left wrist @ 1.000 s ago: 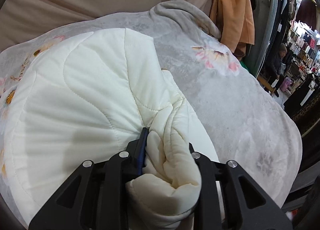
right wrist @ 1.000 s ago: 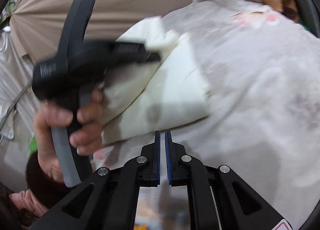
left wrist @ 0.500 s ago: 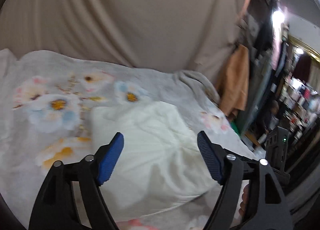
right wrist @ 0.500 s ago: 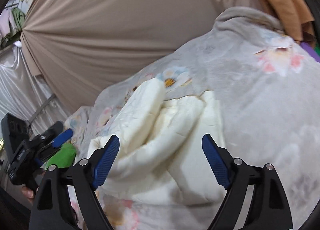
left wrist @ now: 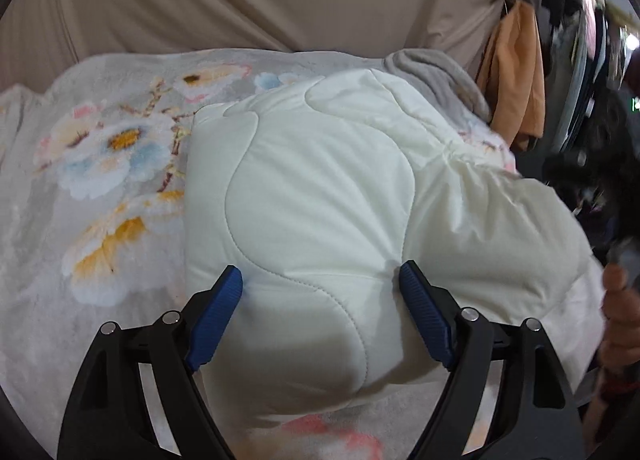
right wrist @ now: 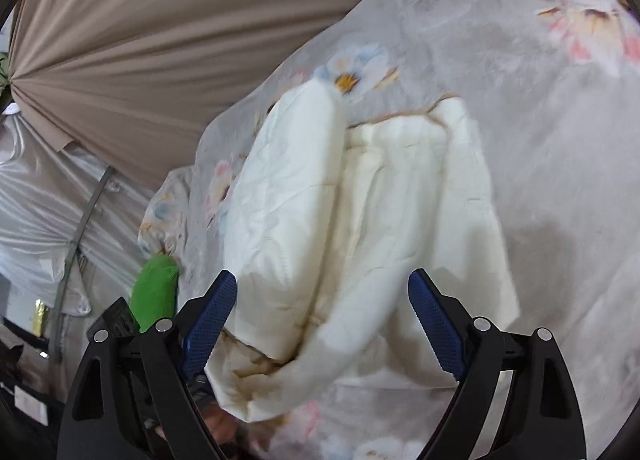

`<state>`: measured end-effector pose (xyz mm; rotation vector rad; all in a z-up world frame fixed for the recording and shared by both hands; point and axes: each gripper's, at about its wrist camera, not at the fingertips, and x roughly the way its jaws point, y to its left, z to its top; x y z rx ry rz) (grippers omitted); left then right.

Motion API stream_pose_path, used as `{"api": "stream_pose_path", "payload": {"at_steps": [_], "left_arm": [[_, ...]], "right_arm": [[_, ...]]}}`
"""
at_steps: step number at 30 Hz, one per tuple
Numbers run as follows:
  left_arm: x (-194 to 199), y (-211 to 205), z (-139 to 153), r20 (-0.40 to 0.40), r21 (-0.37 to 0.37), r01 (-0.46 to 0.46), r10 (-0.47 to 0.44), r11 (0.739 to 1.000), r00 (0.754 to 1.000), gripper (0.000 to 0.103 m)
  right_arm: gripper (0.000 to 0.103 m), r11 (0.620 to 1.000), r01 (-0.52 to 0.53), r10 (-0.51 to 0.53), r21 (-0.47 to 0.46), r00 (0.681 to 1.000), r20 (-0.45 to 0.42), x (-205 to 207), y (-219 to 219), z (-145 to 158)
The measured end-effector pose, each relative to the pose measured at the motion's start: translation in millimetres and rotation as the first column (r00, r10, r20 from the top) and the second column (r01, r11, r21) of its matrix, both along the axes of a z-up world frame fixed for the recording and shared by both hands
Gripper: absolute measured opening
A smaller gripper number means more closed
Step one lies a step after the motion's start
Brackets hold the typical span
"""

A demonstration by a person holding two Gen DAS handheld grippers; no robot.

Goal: Fold large clothes

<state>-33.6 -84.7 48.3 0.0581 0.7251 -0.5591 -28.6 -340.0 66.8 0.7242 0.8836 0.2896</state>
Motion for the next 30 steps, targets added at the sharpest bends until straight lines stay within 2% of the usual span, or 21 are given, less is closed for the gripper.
{"api": "stream_pose_path", "payload": {"at_steps": [2,5,6,7,8,9,11,13,14,15,17,18,19,21,23,26,28,29,30], "left_arm": [[-1.4,-7.8,-4.2,0.011,0.035,0.001,-0.002,0.999,1.0,0.078],[-4.3,-12.9,-6.0,0.036,0.063,-0.003,0.001,0.998,0.999,0.079],[-4.3,-12.3,-5.1,0.037,0.06,-0.006,0.004,0.998,0.999,0.079],[-4.0,-10.1,-2.6,0.035,0.049,-0.012,0.01,0.999,0.999,0.077],[-4.9,-5.0,4.7,0.038,0.022,-0.018,0.017,1.0,0.999,0.071],[-7.3,0.2,13.5,0.035,-0.017,-0.002,0.003,1.0,0.999,0.067],[-12.7,15.1,35.9,0.043,-0.122,0.028,-0.022,0.992,0.999,0.065],[-19.2,21.9,54.2,0.089,-0.166,0.032,-0.018,0.986,0.996,0.065],[-20.3,21.2,59.3,0.108,-0.167,0.032,-0.014,0.985,0.994,0.067],[-18.6,17.9,59.3,0.111,-0.162,0.034,-0.016,0.986,0.994,0.068],[-6.5,3.5,44.5,0.069,-0.12,0.027,-0.019,0.992,0.997,0.068],[1.4,-4.7,32.5,0.038,-0.096,0.024,-0.021,0.995,0.999,0.068],[9.3,-11.6,18.1,0.0,-0.087,0.023,-0.023,0.996,1.0,0.072],[15.0,-16.7,4.3,-0.023,-0.071,-0.005,0.003,0.997,1.0,0.076],[20.9,-15.9,-3.2,-0.061,-0.075,-0.024,0.02,0.997,0.998,0.078],[25.2,-11.1,-8.9,-0.085,-0.075,-0.029,0.023,0.997,0.996,0.078],[26.1,-8.6,-13.2,-0.091,-0.075,-0.036,0.029,0.996,0.995,0.078],[26.6,-8.2,-14.6,-0.09,-0.075,-0.038,0.031,0.996,0.995,0.078],[25.9,-8.9,-15.6,-0.085,-0.072,-0.039,0.033,0.997,0.996,0.078]], "right_arm": [[0.087,0.998,-0.055,0.055,-0.042,0.998,-0.017,13.7,14.9,6.7],[0.087,0.981,-0.114,0.102,-0.155,0.991,-0.083,36.7,36.1,9.0],[0.081,0.971,-0.124,0.106,-0.205,0.99,-0.098,44.1,43.8,8.7],[0.052,0.955,-0.127,0.101,-0.268,0.989,-0.109,49.5,48.4,9.0],[0.033,0.934,-0.125,0.094,-0.335,0.99,-0.107,51.8,52.3,12.0],[0.022,0.941,-0.129,0.12,-0.313,0.992,-0.047,48.3,50.2,20.9],[0.013,0.966,-0.133,0.156,-0.223,0.984,0.089,30.3,33.4,41.0],[0.012,0.978,-0.081,0.125,-0.193,0.966,0.227,5.0,11.4,54.3],[0.011,0.98,-0.046,0.097,-0.195,0.96,0.261,-4.0,-2.2,48.3],[0.011,0.981,-0.015,0.066,-0.193,0.963,0.261,-6.0,-14.2,35.7],[0.012,0.978,0.07,-0.046,-0.196,0.991,0.124,6.1,-44.1,-23.6],[0.012,0.987,0.089,-0.076,-0.134,0.993,0.095,8.4,-59.3,-55.2],[0.012,0.99,0.108,-0.099,-0.092,0.99,0.096,6.6,-68.6,-69.2],[0.014,0.992,0.123,-0.119,-0.036,0.988,0.101,1.1,-79.3,-79.5],[0.016,0.991,0.124,-0.117,-0.056,0.987,0.109,-2.7,-76.9,-72.1],[0.021,0.964,0.194,-0.166,-0.182,0.974,0.156,-23.5,-65.9,-31.5],[0.024,0.897,0.308,-0.239,-0.318,0.942,0.238,-46.6,-50.5,-0.4],[0.024,0.864,0.342,-0.249,-0.369,0.928,0.277,-56.9,-41.5,10.1],[0.021,0.85,0.344,-0.226,-0.4,0.922,0.314,-66.0,-29.7,18.6]]}}
